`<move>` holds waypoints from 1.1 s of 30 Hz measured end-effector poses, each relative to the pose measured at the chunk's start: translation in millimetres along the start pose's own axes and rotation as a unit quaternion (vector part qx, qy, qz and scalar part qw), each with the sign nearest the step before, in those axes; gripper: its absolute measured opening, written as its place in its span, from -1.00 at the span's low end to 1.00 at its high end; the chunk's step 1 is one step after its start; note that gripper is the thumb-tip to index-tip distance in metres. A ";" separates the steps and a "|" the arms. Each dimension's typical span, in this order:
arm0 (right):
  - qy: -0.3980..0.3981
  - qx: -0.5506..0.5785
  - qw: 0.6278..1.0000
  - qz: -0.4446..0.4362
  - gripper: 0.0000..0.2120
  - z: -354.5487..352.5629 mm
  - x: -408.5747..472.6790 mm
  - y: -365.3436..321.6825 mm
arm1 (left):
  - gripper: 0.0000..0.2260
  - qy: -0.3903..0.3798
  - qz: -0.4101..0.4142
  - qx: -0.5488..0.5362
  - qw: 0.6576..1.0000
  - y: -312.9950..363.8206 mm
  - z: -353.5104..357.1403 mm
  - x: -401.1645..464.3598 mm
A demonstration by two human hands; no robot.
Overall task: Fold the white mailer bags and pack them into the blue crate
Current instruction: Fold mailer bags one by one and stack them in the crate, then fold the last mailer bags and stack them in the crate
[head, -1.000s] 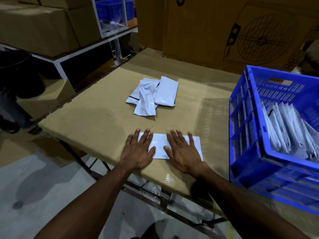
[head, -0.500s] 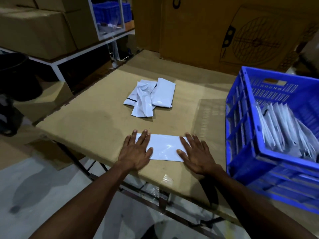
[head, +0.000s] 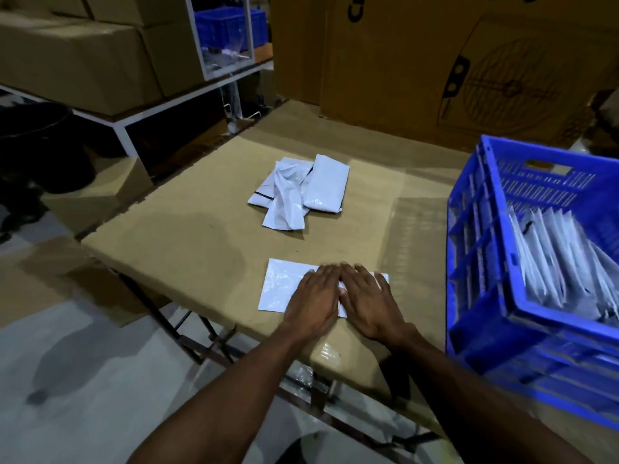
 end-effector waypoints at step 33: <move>-0.004 0.027 1.000 -0.009 -0.21 -5.7 -27.7 10.0 | -0.31 -0.090 -0.049 0.152 0.983 -78.0 9.1 -17.2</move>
Point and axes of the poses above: each hand's wrist, its own x-axis towards the middle knuckle, its own z-axis out of the palm, y = z × x, the point moved 9 cm from there along x, towards the middle knuckle, and after that the axes turned 11 degrees about x, right-handed, at the moved point
